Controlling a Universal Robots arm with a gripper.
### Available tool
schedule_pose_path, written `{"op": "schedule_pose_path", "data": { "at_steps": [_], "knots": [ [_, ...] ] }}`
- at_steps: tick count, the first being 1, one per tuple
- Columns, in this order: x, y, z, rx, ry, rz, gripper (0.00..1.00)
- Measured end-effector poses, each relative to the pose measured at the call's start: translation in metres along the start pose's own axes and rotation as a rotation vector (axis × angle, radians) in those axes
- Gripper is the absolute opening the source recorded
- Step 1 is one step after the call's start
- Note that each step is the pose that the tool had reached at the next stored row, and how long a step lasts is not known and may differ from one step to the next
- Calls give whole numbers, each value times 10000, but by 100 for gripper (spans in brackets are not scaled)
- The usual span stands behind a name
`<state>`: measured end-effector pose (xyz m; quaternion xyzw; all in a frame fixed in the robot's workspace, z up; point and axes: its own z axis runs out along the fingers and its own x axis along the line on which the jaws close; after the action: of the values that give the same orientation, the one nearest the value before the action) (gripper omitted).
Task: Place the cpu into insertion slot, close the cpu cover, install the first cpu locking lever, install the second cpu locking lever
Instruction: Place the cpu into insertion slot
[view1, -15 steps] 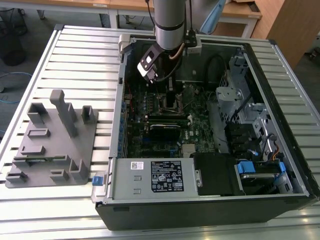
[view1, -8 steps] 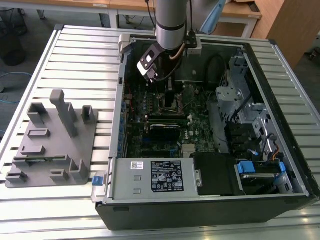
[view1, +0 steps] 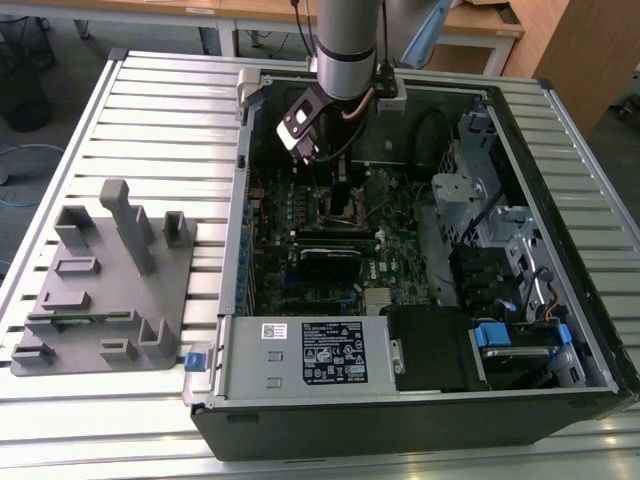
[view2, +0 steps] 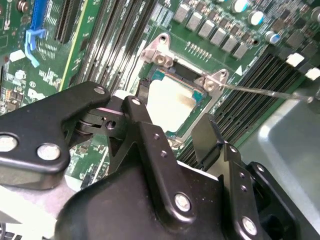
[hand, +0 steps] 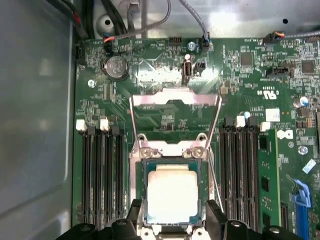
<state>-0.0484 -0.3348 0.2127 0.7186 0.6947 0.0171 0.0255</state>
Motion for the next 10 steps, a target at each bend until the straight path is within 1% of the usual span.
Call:
{"op": "schedule_pose_path", "data": {
  "at_steps": [10],
  "knots": [
    [0, 9, 0, 2, -1, 0, 61]
  ]
}}
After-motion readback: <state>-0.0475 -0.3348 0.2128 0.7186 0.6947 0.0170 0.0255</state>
